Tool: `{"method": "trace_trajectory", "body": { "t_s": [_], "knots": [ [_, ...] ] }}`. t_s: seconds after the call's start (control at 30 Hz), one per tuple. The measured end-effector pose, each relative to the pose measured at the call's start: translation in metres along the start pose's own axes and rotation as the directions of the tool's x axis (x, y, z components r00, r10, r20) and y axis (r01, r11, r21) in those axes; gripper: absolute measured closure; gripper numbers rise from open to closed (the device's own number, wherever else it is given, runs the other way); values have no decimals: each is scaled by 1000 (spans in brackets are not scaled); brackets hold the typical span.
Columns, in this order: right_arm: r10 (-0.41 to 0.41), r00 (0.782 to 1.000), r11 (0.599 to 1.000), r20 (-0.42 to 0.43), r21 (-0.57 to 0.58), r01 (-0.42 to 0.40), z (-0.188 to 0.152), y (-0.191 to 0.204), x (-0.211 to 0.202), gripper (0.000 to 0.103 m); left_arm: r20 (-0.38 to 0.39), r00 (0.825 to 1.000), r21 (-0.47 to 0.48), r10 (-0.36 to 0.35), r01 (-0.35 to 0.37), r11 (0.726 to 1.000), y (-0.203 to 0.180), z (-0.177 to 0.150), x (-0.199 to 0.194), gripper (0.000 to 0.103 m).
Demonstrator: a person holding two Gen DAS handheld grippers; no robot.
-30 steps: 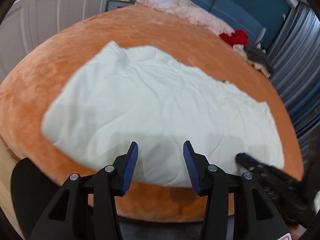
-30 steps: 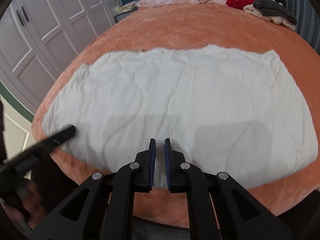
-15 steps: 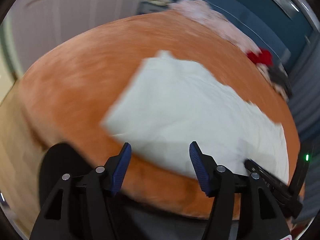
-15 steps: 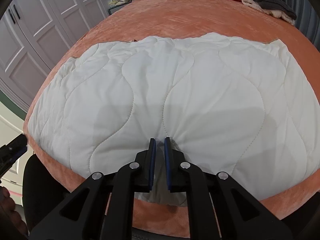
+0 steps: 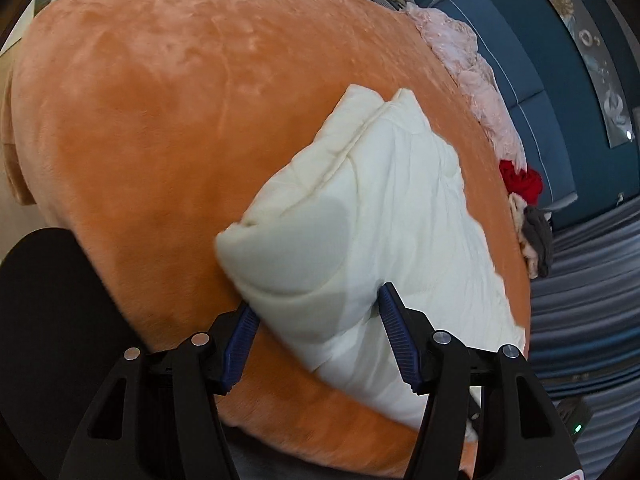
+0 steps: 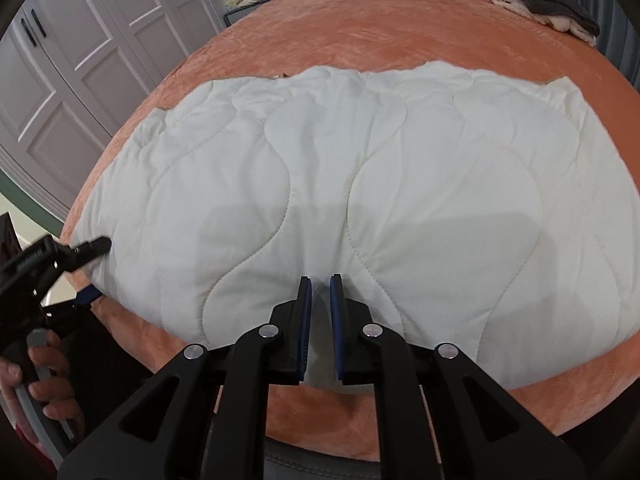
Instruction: Fold large clothes
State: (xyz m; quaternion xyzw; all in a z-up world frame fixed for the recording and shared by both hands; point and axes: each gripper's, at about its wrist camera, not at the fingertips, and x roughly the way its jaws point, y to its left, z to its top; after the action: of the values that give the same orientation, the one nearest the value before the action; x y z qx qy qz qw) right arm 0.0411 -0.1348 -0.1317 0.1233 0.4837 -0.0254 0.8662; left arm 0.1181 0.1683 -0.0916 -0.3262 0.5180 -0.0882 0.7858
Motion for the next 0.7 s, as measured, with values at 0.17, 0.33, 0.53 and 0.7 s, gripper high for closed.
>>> {"method": "trace_trajectory", "body": {
  "t_s": [0.17, 0.33, 0.53, 0.7],
  "knots": [
    [-21, 1000, 999, -7, -25, 21, 3, 5, 3, 94, 59, 997, 133, -41, 33, 991, -32, 2, -31, 90],
    [50, 999, 997, -12, -51, -50, -3, 14, -18, 94, 105, 986, 276, -131, 98, 956, -68, 0, -91, 94],
    [234, 967, 971, -98, -13, -237, -15, 43, -3, 94, 167, 966, 499, -197, 89, 862, -126, -24, -149, 94],
    [287, 952, 958, -105, 15, -287, -18, 44, -4, 94, 120, 969, 638, -217, 92, 765, -184, -62, -135, 94]
  ]
}}
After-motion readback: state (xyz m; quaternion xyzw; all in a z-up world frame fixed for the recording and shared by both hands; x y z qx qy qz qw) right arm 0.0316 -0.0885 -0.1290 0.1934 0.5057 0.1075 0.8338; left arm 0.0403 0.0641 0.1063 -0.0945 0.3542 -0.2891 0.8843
